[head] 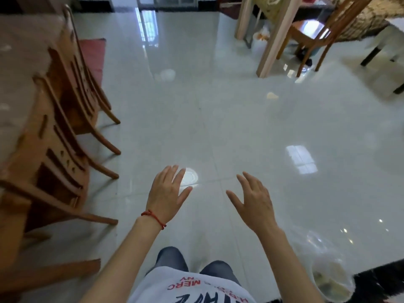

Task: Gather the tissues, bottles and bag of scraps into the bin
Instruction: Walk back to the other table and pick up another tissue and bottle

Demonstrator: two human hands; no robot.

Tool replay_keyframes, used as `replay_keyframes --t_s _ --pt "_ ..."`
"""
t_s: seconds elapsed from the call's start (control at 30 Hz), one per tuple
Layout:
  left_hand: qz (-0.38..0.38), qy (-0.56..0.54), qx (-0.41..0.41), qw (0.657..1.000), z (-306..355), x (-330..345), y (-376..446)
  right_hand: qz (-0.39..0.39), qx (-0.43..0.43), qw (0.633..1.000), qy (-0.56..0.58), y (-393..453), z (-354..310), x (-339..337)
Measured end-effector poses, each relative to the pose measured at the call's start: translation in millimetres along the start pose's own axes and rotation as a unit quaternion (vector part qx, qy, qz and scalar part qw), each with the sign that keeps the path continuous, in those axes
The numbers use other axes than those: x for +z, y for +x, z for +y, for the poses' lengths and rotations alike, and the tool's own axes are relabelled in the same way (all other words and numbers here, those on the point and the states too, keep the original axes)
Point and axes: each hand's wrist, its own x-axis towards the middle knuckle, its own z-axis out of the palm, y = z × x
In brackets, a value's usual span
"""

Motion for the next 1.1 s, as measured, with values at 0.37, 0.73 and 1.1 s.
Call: replay_keyframes --t_s 0.37,0.73,1.1 --pt "0.025 0.024 -0.100 0.994 -44.1 -9.4 50.1 -0.039 -0.094 0.995 0.018 106.7 -21.7 21.4" --pt "0.010 0.013 -0.088 0.996 -122.5 -25.5 236.4 -0.059 -0.071 0.996 0.018 298.3 -60.0 42.4" --pt "0.041 0.005 -0.082 0.996 -195.3 -71.8 436.9 -0.063 -0.057 0.996 0.027 495.2 -89.4 36.7"
